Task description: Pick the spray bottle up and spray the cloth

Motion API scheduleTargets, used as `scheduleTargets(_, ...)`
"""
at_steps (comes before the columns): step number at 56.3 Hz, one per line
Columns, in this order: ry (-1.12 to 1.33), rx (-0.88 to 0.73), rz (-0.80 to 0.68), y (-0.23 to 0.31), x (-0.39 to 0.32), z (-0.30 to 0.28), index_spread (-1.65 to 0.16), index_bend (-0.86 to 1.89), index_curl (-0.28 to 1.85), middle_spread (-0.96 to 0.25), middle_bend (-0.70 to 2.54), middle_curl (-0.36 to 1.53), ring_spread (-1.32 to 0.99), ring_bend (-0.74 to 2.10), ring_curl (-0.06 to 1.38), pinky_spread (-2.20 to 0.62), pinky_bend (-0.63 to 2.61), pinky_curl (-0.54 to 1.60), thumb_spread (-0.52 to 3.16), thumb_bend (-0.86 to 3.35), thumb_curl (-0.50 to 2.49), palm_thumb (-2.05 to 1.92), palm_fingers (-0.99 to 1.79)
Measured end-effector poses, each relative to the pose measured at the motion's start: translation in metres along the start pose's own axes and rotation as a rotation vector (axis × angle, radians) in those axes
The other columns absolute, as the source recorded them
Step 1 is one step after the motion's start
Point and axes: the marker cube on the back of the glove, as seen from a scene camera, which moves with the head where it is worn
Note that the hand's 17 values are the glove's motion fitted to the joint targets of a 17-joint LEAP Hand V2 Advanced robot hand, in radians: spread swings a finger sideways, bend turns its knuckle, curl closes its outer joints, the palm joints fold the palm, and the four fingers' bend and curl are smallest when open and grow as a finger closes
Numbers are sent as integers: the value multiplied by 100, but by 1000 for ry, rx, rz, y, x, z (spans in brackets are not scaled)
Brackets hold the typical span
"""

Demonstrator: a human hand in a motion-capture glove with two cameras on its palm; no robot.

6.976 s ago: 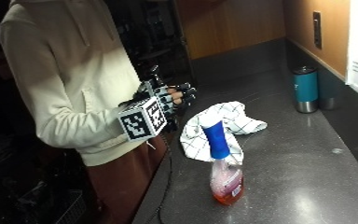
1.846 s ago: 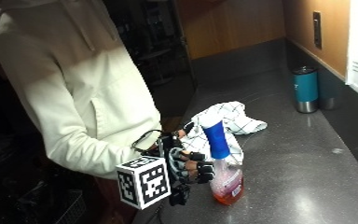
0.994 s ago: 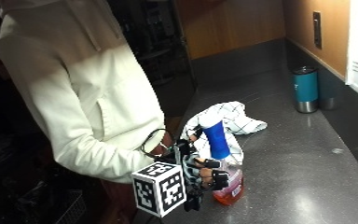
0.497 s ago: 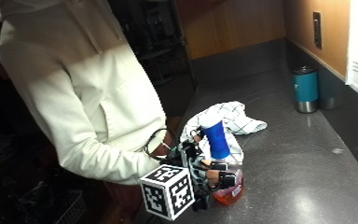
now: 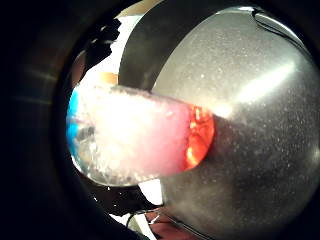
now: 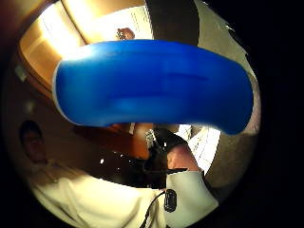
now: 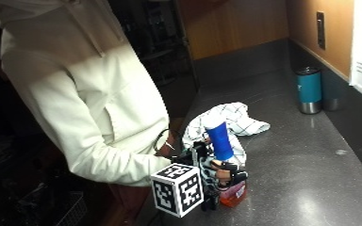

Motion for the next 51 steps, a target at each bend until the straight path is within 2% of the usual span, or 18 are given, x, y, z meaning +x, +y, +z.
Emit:
scheduleTargets(14,23,65,22,-6,-2,7,-35,8,12,-4,19,32,-14,79,37,-3,65,37,86,-2,39,69,38)
scheduleTargets(26,20,96,31,-10,-2,8,-36,19,22,-8,12,28,-18,73,36,-9,62,36,82,-2,41,78,61)
scheduleTargets(36,6,106,34,-10,-4,10,-33,41,35,-11,7,22,-19,67,36,-10,50,34,77,-1,45,92,77)
scheduleTargets(51,6,59,32,-8,-8,14,-30,41,41,-15,9,19,-20,65,37,-11,40,33,72,-2,48,98,85)
